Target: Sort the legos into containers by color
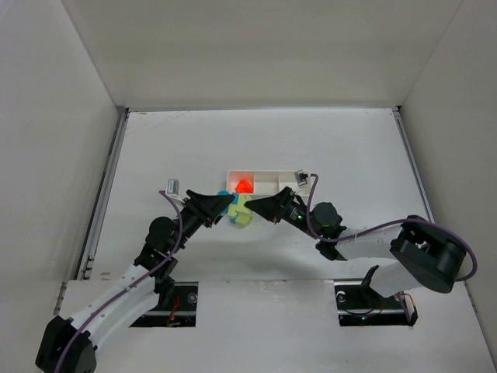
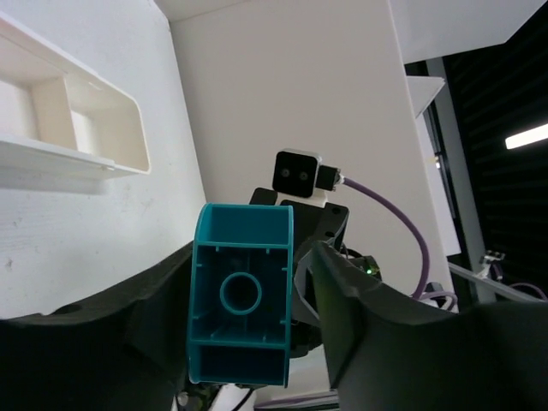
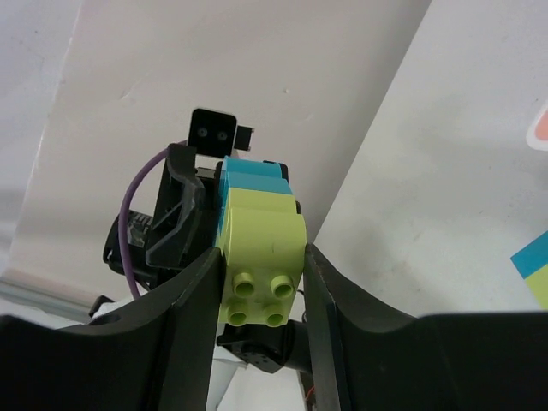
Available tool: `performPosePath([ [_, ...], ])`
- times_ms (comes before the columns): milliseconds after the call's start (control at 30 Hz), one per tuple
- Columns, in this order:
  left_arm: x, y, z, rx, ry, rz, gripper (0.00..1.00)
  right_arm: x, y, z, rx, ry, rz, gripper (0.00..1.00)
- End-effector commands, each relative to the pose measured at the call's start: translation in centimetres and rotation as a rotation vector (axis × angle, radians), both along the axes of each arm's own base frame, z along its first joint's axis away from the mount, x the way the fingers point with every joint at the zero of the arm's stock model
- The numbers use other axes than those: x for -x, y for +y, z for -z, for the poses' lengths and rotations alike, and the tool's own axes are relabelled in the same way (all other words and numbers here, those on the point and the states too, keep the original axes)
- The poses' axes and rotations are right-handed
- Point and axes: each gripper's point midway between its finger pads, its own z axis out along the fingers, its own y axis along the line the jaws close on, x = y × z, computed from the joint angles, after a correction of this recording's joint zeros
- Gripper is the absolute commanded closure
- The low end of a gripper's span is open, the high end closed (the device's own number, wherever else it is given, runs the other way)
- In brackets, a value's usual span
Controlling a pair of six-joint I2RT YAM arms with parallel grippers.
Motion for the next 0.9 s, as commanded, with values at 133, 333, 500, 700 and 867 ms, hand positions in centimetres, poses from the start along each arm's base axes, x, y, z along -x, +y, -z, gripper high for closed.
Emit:
performPosePath([
  [133, 0.0, -0.6, -0.7, -0.028, -0.065, 0.009, 0.47, -0.5, -0.1, -1.0, -0.019, -0.014, 0.002, 0.68],
  [333, 0.0, -1.3, -0.2, -0.063, -0.067, 0.012, 0.49, -1.0, 0.2, -0.9, -0.01, 0.004, 0.01, 0.68],
  [500, 0.1, -1.7, -0.2, -0.095, -0.083, 0.013, 0.54, -1.5, 0.5, 0.0, 0.024, 0.033, 0.021, 0.68],
  [700, 0.0, -1.5, -0.1, -0.11, -0.087, -0.003, 0.71, -1.5, 0.8, 0.2, 0.025, 0.045, 0.015, 0.68],
  [867, -0.1, -0.7, -0.5, -0.097, -0.107, -0.035, 0.9, -1.8, -0.2, 1.2, 0.037, 0.068, 0.031, 0.67],
])
